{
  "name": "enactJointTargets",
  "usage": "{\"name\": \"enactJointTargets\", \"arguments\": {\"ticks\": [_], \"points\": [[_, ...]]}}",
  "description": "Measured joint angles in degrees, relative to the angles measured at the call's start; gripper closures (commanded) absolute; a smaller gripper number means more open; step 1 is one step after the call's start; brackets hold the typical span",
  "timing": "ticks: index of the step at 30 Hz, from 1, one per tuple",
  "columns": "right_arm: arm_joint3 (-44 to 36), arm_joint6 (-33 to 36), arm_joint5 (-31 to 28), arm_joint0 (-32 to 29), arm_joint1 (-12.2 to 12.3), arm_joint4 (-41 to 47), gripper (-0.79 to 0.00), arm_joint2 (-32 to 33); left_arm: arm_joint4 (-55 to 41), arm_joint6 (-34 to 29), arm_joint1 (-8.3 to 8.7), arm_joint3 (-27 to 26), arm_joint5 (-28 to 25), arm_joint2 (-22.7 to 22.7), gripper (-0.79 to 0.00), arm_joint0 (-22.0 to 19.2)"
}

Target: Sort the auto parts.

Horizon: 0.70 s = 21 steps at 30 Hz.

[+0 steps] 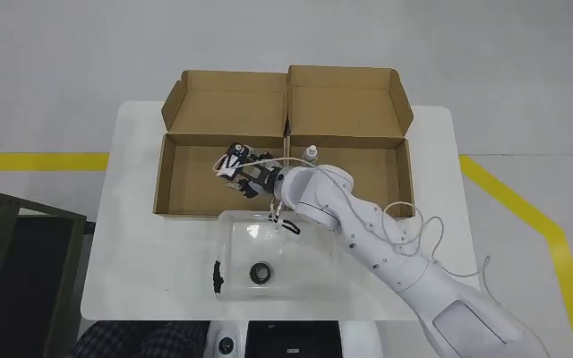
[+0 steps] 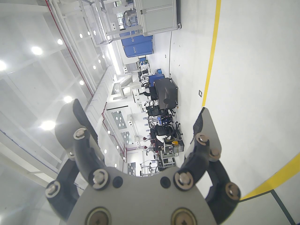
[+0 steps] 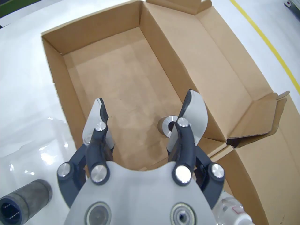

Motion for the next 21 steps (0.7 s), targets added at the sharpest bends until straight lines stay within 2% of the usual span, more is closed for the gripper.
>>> {"name": "enactJointTargets", "arguments": {"ticks": [4,12,21], "points": [[-6.5,-0.2,-6.2,-4.8,1.7,0.4,-0.588,3.1,0.0,0.0,0.00,0.0,0.0,0.0,-0.785,0.0],[-17.5,-0.3,-18.4,-13.6,4.7,-1.6,-0.631,7.6,0.0,0.0,0.00,0.0,0.0,0.0,-0.785,0.0],[-21.0,-0.4,-27.3,-19.4,6.6,-3.2,-0.646,8.6,0.0,0.0,0.00,0.0,0.0,0.0,-0.785,0.0]]}}
